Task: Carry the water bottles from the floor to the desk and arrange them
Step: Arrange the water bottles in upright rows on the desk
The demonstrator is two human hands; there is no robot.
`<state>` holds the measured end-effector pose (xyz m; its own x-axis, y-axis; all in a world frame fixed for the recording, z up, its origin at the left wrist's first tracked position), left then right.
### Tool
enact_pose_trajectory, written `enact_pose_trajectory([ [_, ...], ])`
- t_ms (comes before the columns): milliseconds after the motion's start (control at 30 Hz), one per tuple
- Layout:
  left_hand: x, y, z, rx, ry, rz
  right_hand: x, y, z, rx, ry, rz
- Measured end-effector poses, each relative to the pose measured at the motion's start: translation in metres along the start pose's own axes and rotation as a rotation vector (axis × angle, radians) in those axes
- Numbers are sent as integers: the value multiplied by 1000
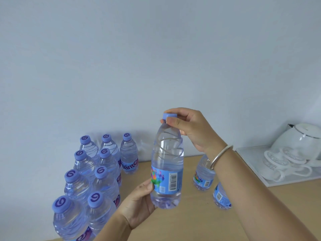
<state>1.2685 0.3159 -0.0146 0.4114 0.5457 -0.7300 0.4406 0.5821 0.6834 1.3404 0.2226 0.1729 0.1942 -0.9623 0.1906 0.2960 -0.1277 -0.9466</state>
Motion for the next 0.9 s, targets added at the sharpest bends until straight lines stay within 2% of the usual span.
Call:
enact_pose_trajectory([
  [67,-2,6,2,-35,68,8,5,1,1,24,120,39],
  [100,-2,10,2,-58,105,20,4,1,1,32,121,-2],
  [233,2,26,-3,-123,189,72,-25,25,-3,-95,-123,-289],
  [333,6,32,-11,-132,250,86,-23,35,-5,-118,1,-261],
  [400,7,33,-14,-131,268,81,-26,36,-4,-96,26,-213],
  [533,13,36,-20,-149,283,25,-33,41,-1,-88,-44,-58],
  [633,3,29,-25,-86,164,-48,-46,42,1,-49,-164,168],
  [700,3,23,-26,-39,152,-81,-60,43,-1,-61,-258,338],
  [767,-5,24,-27,-46,107,52,-67,52,-2,-166,-281,435],
  [800,-7,27,-27,-67,108,86,-66,56,-1,-208,-272,402],
  [833,-4,30,-27,-85,146,94,-62,57,0,-216,-249,264],
  [900,5,38,-27,-141,263,99,-46,55,4,-182,-146,-206],
])
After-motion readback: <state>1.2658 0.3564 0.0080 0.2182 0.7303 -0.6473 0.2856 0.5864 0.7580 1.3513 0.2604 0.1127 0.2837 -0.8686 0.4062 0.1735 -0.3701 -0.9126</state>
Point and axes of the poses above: each hand's wrist, its own z-axis towards the middle knuckle, its own x-axis out of the back of the hand, y = z × x, the point moved 9 cm from there along z, towards the middle knuckle, and after that the axes turned 6 degrees about -z, right-handed, at the moved point
